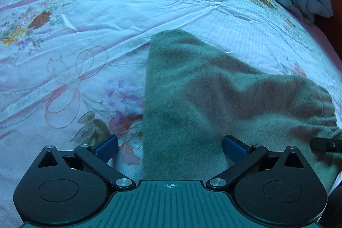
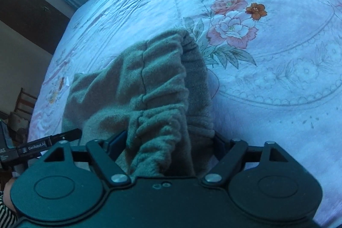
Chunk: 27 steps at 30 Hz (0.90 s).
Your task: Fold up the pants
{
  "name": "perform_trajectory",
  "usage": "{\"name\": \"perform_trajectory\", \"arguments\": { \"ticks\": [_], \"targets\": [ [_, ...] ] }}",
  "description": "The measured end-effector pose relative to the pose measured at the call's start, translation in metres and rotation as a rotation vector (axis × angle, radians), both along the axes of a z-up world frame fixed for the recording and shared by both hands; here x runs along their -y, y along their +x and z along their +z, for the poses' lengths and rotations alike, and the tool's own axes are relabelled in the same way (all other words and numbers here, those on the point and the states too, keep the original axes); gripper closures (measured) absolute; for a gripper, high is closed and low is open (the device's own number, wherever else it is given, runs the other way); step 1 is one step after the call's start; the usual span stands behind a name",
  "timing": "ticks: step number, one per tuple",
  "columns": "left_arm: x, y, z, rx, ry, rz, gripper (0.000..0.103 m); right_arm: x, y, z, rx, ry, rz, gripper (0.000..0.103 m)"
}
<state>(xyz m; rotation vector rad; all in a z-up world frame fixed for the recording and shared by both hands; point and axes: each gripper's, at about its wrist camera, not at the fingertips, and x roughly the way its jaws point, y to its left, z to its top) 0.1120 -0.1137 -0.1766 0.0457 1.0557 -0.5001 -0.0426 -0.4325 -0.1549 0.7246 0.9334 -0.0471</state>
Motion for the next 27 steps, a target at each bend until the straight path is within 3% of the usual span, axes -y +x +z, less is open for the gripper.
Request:
{"name": "perform_trajectory", "arguments": {
  "ticks": [5, 7, 8, 9, 12, 15, 22, 27],
  "targets": [
    [0.003, 0.003, -0.009, -0.013, -0.029, 0.013, 0.000, 0.002, 0.002, -0.006, -0.006, 0.019, 0.008, 0.036],
    [0.007, 0.004, -0.010, -0.018, -0.034, 0.008, 0.001, 0.000, 0.005, -0.011, 0.003, 0.013, 0.010, 0.025],
    [0.008, 0.002, -0.009, -0.020, -0.048, 0.004, 0.011, -0.002, 0.007, -0.013, 0.001, 0.007, 0.016, 0.025],
    [0.008, -0.002, -0.005, -0.014, -0.079, -0.015, 0.039, -0.005, 0.008, -0.012, -0.003, -0.010, 0.016, 0.028],
    [0.009, -0.013, 0.009, 0.036, -0.090, -0.017, 0.060, -0.006, -0.005, 0.000, 0.052, 0.007, 0.003, 0.058],
    [0.002, -0.015, 0.018, 0.059, -0.128, 0.014, 0.073, -0.009, -0.016, 0.013, 0.101, -0.002, 0.014, 0.066],
    [0.003, -0.003, 0.070, 0.153, -0.252, 0.044, 0.079, -0.016, -0.007, 0.064, 0.249, -0.038, 0.017, 0.068],
    [0.022, 0.060, 0.119, 0.252, -0.277, 0.059, 0.079, -0.009, 0.042, 0.108, 0.357, -0.073, 0.035, 0.068]
  ]
}}
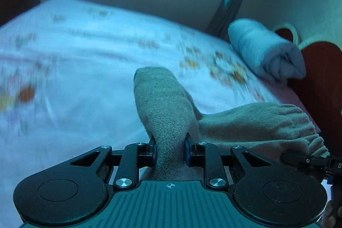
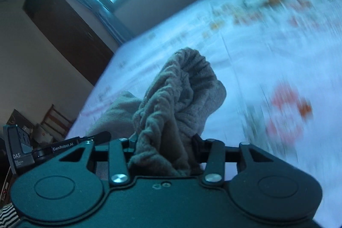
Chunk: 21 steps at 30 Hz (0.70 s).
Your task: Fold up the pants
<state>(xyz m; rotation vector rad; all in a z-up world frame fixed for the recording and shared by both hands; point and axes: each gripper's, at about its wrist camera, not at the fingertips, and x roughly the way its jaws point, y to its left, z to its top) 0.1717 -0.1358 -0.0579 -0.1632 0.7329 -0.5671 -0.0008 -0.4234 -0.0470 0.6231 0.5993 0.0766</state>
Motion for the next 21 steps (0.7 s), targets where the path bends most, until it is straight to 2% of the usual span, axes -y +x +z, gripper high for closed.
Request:
{"name": "perform_trajectory", "arguments": {
  "ticks": [3, 7, 10, 13, 14, 15, 16, 17, 18, 19, 20, 21],
  "targets": [
    [0.018, 0.055, 0.017, 0.040, 0.016, 0.021, 0.079, 0.020, 0.051, 0.013, 0.040, 0.005, -0.023, 0.068],
    [0.035, 0.135, 0.011, 0.060, 0.048, 0.058, 0.079, 0.045, 0.131, 0.010, 0.057, 0.016, -0.035, 0.068],
    [0.050, 0.182, -0.015, 0.020, 0.098, 0.070, 0.079, 0.057, 0.188, -0.010, 0.021, 0.030, -0.036, 0.068],
    [0.060, 0.211, -0.058, -0.019, 0.178, 0.065, 0.079, 0.062, 0.225, -0.047, -0.053, 0.029, -0.037, 0.068],
    [0.061, 0.216, -0.074, -0.032, 0.207, 0.076, 0.075, 0.062, 0.235, -0.061, -0.082, 0.032, -0.037, 0.068],
    [0.064, 0.217, -0.086, -0.032, 0.242, 0.089, 0.064, 0.063, 0.242, -0.076, -0.113, 0.021, -0.044, 0.067],
    [0.065, 0.217, -0.096, -0.036, 0.263, 0.090, 0.059, 0.062, 0.246, -0.088, -0.138, 0.011, -0.056, 0.063],
    [0.067, 0.215, -0.103, -0.036, 0.286, 0.083, 0.045, 0.063, 0.247, -0.099, -0.156, 0.018, -0.073, 0.060],
    [0.070, 0.211, -0.106, -0.026, 0.318, 0.079, 0.020, 0.067, 0.246, -0.107, -0.171, 0.032, -0.095, 0.045],
    [0.071, 0.209, -0.107, -0.023, 0.357, 0.084, 0.007, 0.069, 0.244, -0.112, -0.188, 0.034, -0.119, 0.033],
    [0.070, 0.206, -0.105, -0.025, 0.392, 0.095, 0.000, 0.070, 0.241, -0.112, -0.195, 0.020, -0.133, 0.030],
    [0.066, 0.202, -0.101, -0.028, 0.401, 0.093, 0.000, 0.070, 0.236, -0.110, -0.195, -0.010, -0.141, 0.025]
  ]
}}
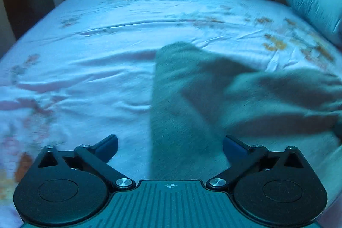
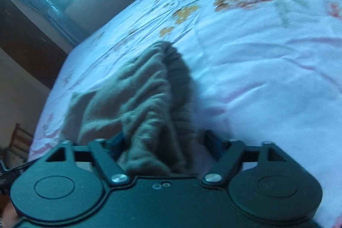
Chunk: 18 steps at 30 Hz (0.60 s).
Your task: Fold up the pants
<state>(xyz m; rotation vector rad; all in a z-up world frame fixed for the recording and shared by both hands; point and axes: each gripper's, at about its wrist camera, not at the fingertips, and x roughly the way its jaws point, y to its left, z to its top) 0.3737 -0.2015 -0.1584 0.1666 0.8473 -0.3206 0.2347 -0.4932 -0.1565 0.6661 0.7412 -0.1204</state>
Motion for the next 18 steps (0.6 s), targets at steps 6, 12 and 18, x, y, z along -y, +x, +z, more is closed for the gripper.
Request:
{"name": "perform_trajectory", "arguments": {
  "ticks": [6, 12, 18],
  "targets": [
    [-0.046, -0.050, 0.050, -0.019, -0.049, 0.038, 0.000, 0.000, -0.050, 0.037, 0.018, -0.107, -0.107, 0.021],
    [-0.087, -0.141, 0.084, -0.026, -0.088, 0.070, 0.000, -0.029, -0.126, 0.083, 0.120, -0.109, -0.076, 0.019],
    [-0.102, -0.227, 0.098, -0.012, -0.076, 0.081, 0.000, -0.088, -0.205, 0.121, 0.203, -0.211, -0.023, 0.011]
  ]
}}
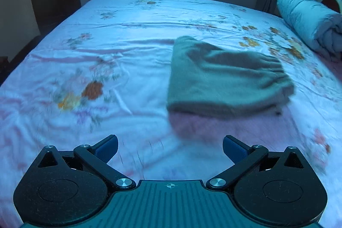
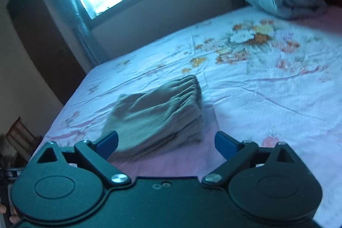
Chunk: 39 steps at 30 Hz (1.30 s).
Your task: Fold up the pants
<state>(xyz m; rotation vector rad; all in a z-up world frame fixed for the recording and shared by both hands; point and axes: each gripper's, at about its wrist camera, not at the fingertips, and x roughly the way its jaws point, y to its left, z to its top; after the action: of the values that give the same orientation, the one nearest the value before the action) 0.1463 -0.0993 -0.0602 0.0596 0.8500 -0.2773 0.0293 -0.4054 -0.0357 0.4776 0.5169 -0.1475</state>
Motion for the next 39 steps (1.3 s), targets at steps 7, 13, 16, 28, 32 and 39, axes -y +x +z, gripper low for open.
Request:
{"name": "perform_trajectory", "arguments": {
  "ticks": [7, 13, 16, 28, 32, 39],
  "targets": [
    [-0.005, -0.076, 0.025, 0.098, 0.006, 0.026, 0.000, -0.045, -0.059, 0.012, -0.007, -0.050, 0.015, 0.009],
    [-0.005, -0.117, 0.062, 0.202, 0.027, 0.022, 0.000, -0.067, -0.085, 0.043, 0.044, -0.150, -0.007, 0.006],
    [-0.009, -0.128, 0.077, 0.239, 0.005, 0.019, 0.000, -0.077, -0.095, 0.062, 0.082, -0.199, -0.017, 0.006],
    [-0.014, -0.139, 0.091, 0.273, -0.038, -0.029, 0.000, -0.089, -0.106, 0.079, 0.147, -0.190, -0.006, 0.006],
    [-0.013, -0.138, 0.092, 0.288, -0.062, -0.059, 0.000, -0.091, -0.104, 0.078, 0.151, -0.187, 0.001, 0.006],
    [-0.011, -0.128, 0.093, 0.277, -0.038, -0.034, 0.000, -0.093, -0.098, 0.075, 0.131, -0.223, -0.019, 0.006]
  ]
}}
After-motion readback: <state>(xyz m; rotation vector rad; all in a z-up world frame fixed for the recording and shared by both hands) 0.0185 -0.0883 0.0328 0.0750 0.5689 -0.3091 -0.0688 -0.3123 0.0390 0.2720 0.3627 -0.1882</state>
